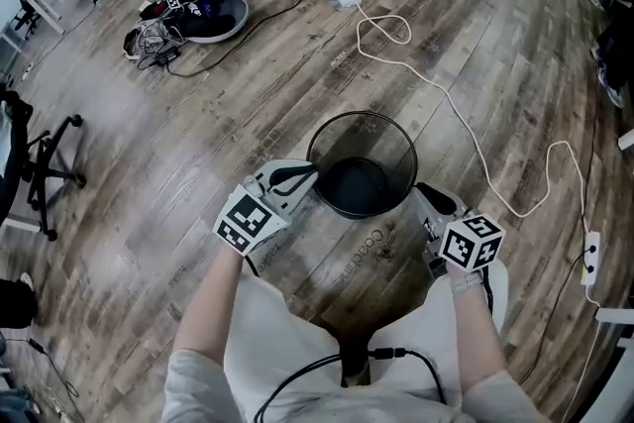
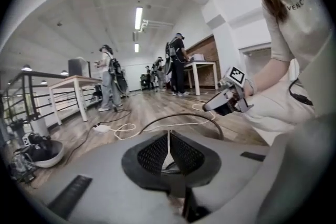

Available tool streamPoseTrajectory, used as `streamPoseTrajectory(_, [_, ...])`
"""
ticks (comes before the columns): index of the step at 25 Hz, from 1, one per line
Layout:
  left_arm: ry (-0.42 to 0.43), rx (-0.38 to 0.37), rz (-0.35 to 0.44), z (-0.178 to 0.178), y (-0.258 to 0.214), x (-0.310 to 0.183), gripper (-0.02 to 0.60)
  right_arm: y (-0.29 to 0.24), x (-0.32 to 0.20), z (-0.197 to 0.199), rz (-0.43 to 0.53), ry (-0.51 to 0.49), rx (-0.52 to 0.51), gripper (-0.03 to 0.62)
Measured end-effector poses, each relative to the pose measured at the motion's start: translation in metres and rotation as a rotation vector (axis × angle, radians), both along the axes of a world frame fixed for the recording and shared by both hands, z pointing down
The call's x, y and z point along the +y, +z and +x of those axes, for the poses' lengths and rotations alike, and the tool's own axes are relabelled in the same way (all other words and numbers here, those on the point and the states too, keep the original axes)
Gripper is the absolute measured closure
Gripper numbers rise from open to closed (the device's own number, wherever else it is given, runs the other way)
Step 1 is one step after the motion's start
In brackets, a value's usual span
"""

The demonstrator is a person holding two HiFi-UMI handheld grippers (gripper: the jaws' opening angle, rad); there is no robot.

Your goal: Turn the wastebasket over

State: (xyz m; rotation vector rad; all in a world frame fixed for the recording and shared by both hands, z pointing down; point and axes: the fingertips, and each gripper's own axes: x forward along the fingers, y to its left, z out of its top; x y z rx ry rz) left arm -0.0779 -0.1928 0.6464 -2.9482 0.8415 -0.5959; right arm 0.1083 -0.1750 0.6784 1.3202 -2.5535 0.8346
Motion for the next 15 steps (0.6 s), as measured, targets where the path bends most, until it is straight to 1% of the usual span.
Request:
streamPoseTrajectory(2, [-0.076,0.02,0.043,-0.019,-0.014,-0.017,0.571,-0.011,-0.005,0.002,0.036,0.005,0.006,0.592])
streamPoseTrajectory(3, [-0.108,0.034,0.062,-0.027,-0.021,-0.024,0.571,-0.02,-0.009,0.002,0.053,0.019,-0.034,0.594])
streamPoseTrajectory(5, [-0.167,0.069,0.09,-0.038,-0.037,-0.03,0.571,-0.046,-0.019,-0.003,0.088,0.049,-0.16,0.594])
streamPoseTrajectory(6, [-0.196,0.094,0.098,-0.042,-0.045,-0.031,0.571,-0.058,-0.023,-0.006,0.113,0.053,-0.183,0.594])
streamPoseTrajectory(7, [-0.225,0.123,0.103,-0.044,-0.051,-0.03,0.571,-0.068,-0.026,-0.009,0.146,0.045,-0.163,0.594])
streamPoseTrajectory(9, [-0.285,0.188,0.1,-0.048,-0.058,-0.027,0.571,-0.076,-0.03,-0.013,0.212,0.002,-0.052,0.594])
streamPoseTrajectory(11, [-0.345,0.248,0.093,-0.052,-0.058,-0.022,0.571,-0.076,-0.029,-0.017,0.251,-0.039,0.049,0.594])
streamPoseTrajectory(13, [-0.387,0.299,0.093,-0.055,-0.056,-0.017,0.571,-0.074,-0.027,-0.018,0.284,-0.056,0.109,0.594])
streamPoseTrajectory(15, [-0.401,0.321,0.106,-0.054,-0.059,-0.014,0.571,-0.079,-0.026,-0.015,0.325,-0.059,0.136,0.595])
